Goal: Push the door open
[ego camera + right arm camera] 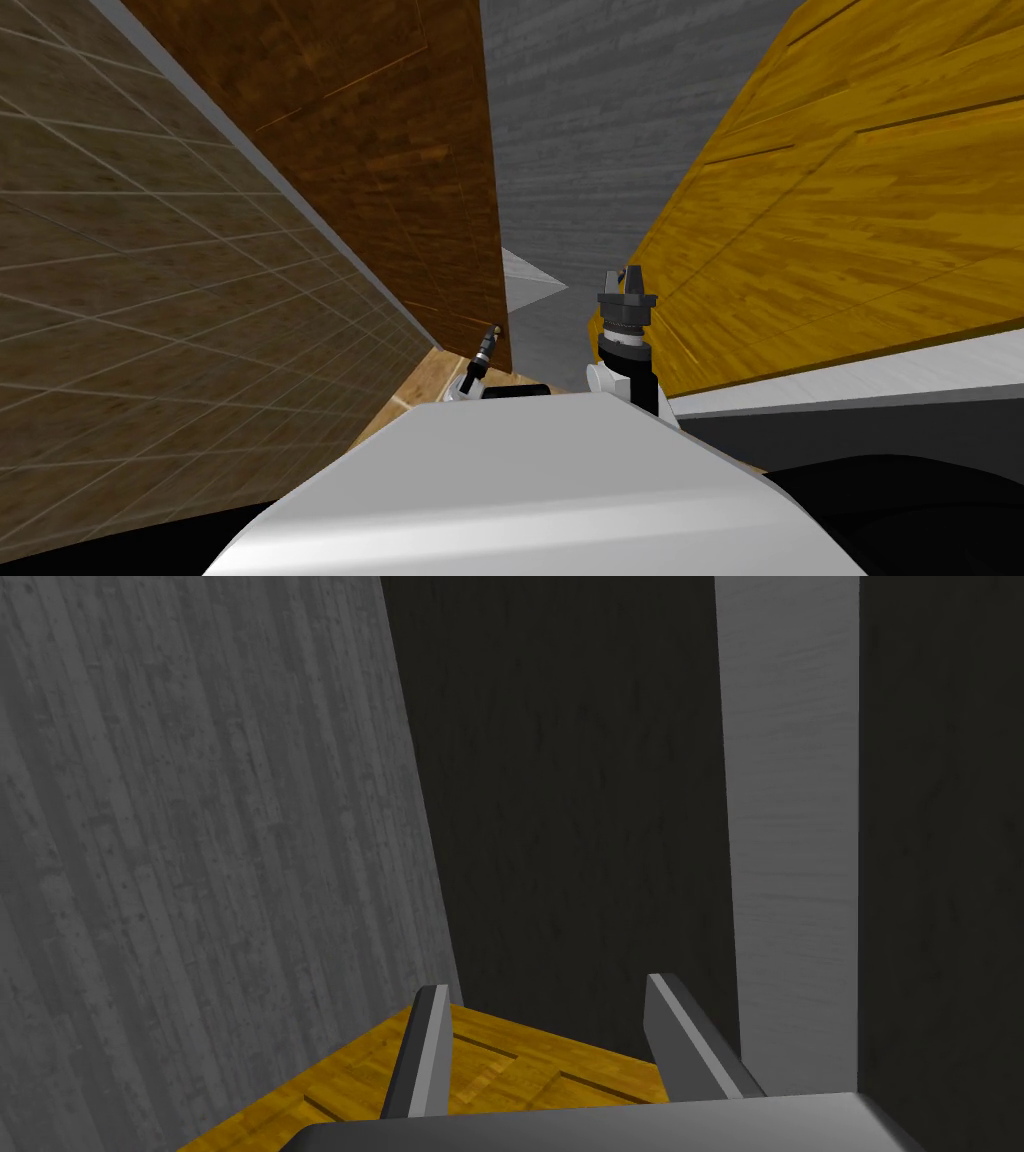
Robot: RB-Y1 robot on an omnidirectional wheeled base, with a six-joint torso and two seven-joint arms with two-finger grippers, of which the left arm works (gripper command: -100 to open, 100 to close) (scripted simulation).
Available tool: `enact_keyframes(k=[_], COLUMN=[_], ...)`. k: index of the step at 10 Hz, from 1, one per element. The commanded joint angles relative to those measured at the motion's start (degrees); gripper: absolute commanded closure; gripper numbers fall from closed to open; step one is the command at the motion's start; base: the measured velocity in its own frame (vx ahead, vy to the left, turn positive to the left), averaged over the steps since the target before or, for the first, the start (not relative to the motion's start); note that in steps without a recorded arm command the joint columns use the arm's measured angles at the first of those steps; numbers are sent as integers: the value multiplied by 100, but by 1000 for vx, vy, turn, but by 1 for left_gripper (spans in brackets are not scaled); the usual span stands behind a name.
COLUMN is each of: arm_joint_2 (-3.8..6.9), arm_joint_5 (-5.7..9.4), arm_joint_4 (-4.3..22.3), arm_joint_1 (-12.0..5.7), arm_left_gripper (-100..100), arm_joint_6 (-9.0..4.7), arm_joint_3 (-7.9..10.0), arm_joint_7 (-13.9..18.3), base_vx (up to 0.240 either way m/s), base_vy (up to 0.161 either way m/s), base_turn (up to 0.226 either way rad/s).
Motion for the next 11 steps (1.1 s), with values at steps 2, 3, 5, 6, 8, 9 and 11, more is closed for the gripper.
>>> enact_keyframes(k=[2,3,5,6,8,9,11], arm_joint_2=[-39,-39,-39,-39,-39,11,46], arm_joint_5=[7,7,7,7,7,25,43], arm_joint_4=[29,29,29,29,29,54,67], arm_joint_1=[-7,-7,-7,-7,-7,-12,-20], arm_left_gripper=[-100,100,100,100,100,100,100], arm_joint_6=[-14,-14,-14,-14,-14,-2,-4], arm_joint_3=[13,13,13,13,13,71,123], arm_joint_7=[-11,-11,-11,-11,-11,-19,-24], base_vx=[126,-17,-21,-8,0,85,140], base_vy=[-36,2,7,4,0,-46,-81], base_turn=[-5,-7,-8,2,0,30,47])
